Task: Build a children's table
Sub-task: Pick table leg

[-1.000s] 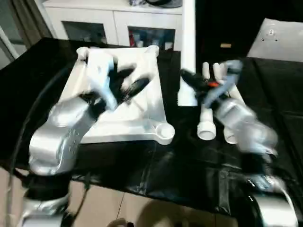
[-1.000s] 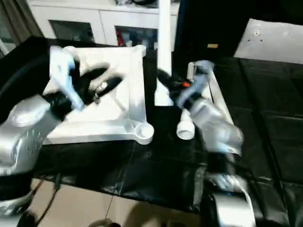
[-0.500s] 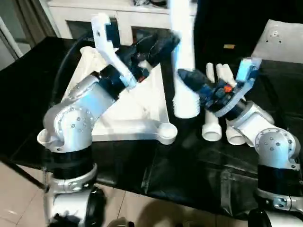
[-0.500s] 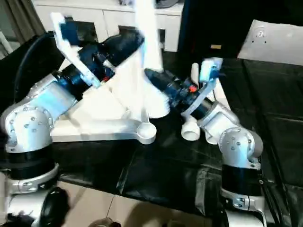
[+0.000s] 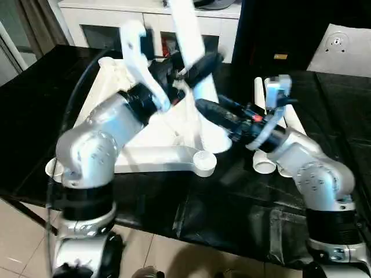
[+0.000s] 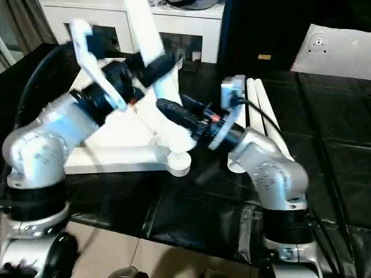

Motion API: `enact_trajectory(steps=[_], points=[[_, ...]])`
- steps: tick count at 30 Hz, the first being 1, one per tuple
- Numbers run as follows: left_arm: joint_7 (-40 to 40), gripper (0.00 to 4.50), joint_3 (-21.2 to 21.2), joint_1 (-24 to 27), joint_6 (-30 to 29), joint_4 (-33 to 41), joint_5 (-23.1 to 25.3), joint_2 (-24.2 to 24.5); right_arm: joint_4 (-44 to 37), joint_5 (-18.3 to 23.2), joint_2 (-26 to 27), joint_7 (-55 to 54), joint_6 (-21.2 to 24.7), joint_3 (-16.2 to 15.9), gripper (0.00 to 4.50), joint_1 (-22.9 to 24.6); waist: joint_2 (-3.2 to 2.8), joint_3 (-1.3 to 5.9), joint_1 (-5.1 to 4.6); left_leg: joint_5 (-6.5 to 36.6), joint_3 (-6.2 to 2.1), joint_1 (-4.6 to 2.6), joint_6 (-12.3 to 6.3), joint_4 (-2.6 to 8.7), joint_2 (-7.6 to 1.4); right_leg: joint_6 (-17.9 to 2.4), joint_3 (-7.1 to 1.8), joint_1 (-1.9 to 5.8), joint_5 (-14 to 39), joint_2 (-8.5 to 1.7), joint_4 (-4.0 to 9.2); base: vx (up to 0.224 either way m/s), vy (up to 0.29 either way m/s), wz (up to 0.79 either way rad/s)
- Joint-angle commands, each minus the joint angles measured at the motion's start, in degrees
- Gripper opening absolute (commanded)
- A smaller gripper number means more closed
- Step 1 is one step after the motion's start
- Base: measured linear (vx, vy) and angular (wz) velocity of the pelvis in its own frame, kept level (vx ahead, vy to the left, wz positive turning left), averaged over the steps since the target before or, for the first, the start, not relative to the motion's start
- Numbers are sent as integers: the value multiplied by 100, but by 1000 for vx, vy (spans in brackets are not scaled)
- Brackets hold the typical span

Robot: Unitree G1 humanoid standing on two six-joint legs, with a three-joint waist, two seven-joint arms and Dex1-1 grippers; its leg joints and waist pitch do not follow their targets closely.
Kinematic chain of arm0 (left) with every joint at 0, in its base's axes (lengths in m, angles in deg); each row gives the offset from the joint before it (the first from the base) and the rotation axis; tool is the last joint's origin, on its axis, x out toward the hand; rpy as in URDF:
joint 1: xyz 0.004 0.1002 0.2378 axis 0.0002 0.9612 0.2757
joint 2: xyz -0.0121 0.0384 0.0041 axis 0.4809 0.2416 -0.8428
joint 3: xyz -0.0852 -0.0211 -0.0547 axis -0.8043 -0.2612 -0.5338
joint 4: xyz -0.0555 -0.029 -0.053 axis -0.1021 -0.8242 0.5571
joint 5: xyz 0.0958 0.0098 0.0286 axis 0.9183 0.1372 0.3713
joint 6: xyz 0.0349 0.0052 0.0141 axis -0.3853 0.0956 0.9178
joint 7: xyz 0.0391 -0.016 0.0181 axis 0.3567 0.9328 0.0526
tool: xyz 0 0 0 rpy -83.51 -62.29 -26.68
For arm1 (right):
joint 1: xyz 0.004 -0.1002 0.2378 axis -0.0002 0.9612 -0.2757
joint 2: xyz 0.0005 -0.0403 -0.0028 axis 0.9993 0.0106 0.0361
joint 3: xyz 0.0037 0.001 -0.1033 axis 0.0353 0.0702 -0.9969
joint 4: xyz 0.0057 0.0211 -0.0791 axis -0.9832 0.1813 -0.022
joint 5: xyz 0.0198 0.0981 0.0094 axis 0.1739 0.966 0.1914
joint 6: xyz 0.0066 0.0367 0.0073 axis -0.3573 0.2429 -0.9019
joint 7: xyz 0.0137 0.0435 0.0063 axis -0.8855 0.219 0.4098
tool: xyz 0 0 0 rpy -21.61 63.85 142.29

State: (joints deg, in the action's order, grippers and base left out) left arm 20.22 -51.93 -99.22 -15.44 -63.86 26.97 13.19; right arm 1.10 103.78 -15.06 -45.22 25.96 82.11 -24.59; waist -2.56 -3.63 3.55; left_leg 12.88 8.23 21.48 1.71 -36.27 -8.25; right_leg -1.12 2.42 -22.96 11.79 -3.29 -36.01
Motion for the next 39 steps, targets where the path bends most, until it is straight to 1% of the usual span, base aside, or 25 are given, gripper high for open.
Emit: enact_trajectory(steps=[1, 2, 3, 6, 7, 8, 9, 10, 11, 14, 15, 19, 20, 22, 25, 26, 28, 33, 34, 35, 37, 39], points=[[83, 365, 108, 64, 91, 121, 149, -1, -173, -62, 68, 2, -195, -87, 189, 50, -6, 427, 9, 40, -111, -5, -218, 410, -375, -1289, -257, 374, 261, -455, 395, 0, 0, 0], [91, 351, 180, 86, 126, 158, 215, 5, -151, -163, 72, 1, -288, -151, 189, 86, 1, 423, 2, 84, -113, -1, -223, 418, -378, -1335, -254, 380, 186, -453, 390, 0, 0, 0], [153, 336, 232, 91, 242, 151, 351, -5, -110, -342, 41, 11, -426, -272, 189, 129, 0, 426, 7, 85, -117, -2, -221, 415, -382, -1336, -255, 383, 176, -462, 385, 0, 0, 0], [271, 327, 179, 82, 375, 110, 393, -124, -34, -542, 26, 8, -596, -414, 189, 178, -2, 415, -1, 165, -112, 2, -196, 420, -381, -1336, -263, 393, 223, -466, 401, 0, 0, 0], [275, 327, 182, 84, 384, 108, 397, -127, -26, -551, 29, 7, -609, -419, 189, 181, -1, 415, -3, 177, -112, 2, -187, 420, -380, -1339, -263, 395, 230, -467, 401, 0, 0, 0], [263, 304, 206, 105, 421, 119, 396, -140, 7, -613, 45, -5, -682, -454, 189, 199, 24, 415, -4, 202, -107, 4, -197, 421, -377, -1342, -269, 399, 257, -471, 401, 0, 0, 0], [254, 290, 224, 120, 440, 143, 384, -146, 27, -659, 56, -21, -728, -470, 189, 205, 16, 412, -4, 197, -108, 2, -207, 421, -376, -1338, -269, 392, 275, -468, 404, 0, 0, 0], [254, 290, 224, 120, 440, 143, 384, -146, 27, -659, 56, -21, -728, -470, 189, 205, 16, 412, -4, 197, -108, 2, -207, 421, -376, -1338, -269, 392, 275, -468, 404, 0, 0, 0], [261, 281, 239, 141, 469, 173, 361, -159, 51, -709, 74, -37, -786, -485, 189, 212, 22, 414, -8, 198, -104, -3, -220, 416, -374, -1336, -272, 384, 271, -463, 403, 0, 0, 0], [309, 247, 235, 207, 498, 212, 349, -207, 120, -785, 102, -61, -938, -507, 189, 220, 3, 418, -14, 165, -110, 5, -255, 410, -377, -1376, -269, 387, 181, -468, 389, 0, 0, 0], [308, 243, 238, 214, 502, 216, 355, -208, 125, -790, 106, -65, -952, -508, 189, 222, 9, 414, -19, 169, -109, 8, -259, 413, -374, -1378, -268, 388, 188, -463, 392, 0, 0, 0], [317, 231, 228, 330, 452, 304, 301, -223, 155, -833, 132, -98, -1052, -495, 189, 236, 3, 413, -21, 218, -113, 1, -264, 419, -387, -1392, -267, 388, 199, -462, 391, 0, 0, 0], [314, 217, 226, 342, 448, 313, 288, -217, 161, -840, 135, -97, -1065, -494, 187, 237, 4, 409, -23, 229, -111, -2, -262, 421, -384, -1386, -266, 384, 221, -457, 394, 0, 0, 0], [335, 210, 184, 378, 406, 339, 216, -234, 161, -852, 144, -95, -1083, -496, 187, 248, -9, 408, -21, 273, -113, -5, -240, 422, -383, -1381, -269, 386, 280, -462, 397, 0, 0, 0], [366, 199, 124, 395, 326, 343, 97, -271, 169, -859, 148, -96, -1112, -505, 187, 247, 2, 406, -29, 273, -108, 0, -233, 422, -379, -1381, -271, 386, 246, -453, 398, 0, 0, 0], [422, 197, 26, 395, 147, 351, -105, -321, 169, -854, 152, -107, -1132, -511, 187, 247, -12, 408, -25, 251, -112, 0, -227, 419, -379, -1395, -271, 385, 212, -456, 389, 0, 0, 0], [552, 195, -128, 371, -8, 342, -300, -414, 154, -840, 151, -115, -1141, -515, 187, 248, -6, 412, -27, 235, -110, -2, -219, 415, -376, -1422, -268, 388, 156, -453, 386, 0, 0, 0], [786, 189, -392, 262, -99, 205, -521, -527, 110, -851, 150, -133, -1098, -513, 187, 235, 3, 415, -24, 199, -109, 2, -267, 406, -372, -1423, -268, 392, 129, -450, 382, 0, 0, 0], [835, 189, -447, 239, -193, 165, -595, -528, 88, -865, 145, -155, -1072, -522, 187, 230, 0, 413, -23, 193, -110, -2, -277, 408, -371, -1421, -267, 385, 132, -446, 388, 0, 0, 0], [993, 188, -658, 144, -575, -23, -869, -484, -20, -906, 126, -283, -900, -559, 187, 206, 6, 412, -22, 195, -104, -11, -243, 401, -349, -1427, -264, 382, 177, -437, 384, 0, 0, 0], [982, 187, -678, 132, -608, -63, -883, -455, -41, -902, 125, -319, -842, -564, 187, 198, 6, 411, -21, 220, -108, -7, -250, 405, -350, -1390, -265, 386, 281, -438, 399, 0, 0, 0], [871, 187, -673, 126, -676, -111, -913, -368, -80, -829, 122, -330, -716, -563, 187, 190, 12, 415, -20, 163, -112, -9, -267, 407, -354, -1369, -263, 385, 250, -433, 398, 0, 0, 0]])
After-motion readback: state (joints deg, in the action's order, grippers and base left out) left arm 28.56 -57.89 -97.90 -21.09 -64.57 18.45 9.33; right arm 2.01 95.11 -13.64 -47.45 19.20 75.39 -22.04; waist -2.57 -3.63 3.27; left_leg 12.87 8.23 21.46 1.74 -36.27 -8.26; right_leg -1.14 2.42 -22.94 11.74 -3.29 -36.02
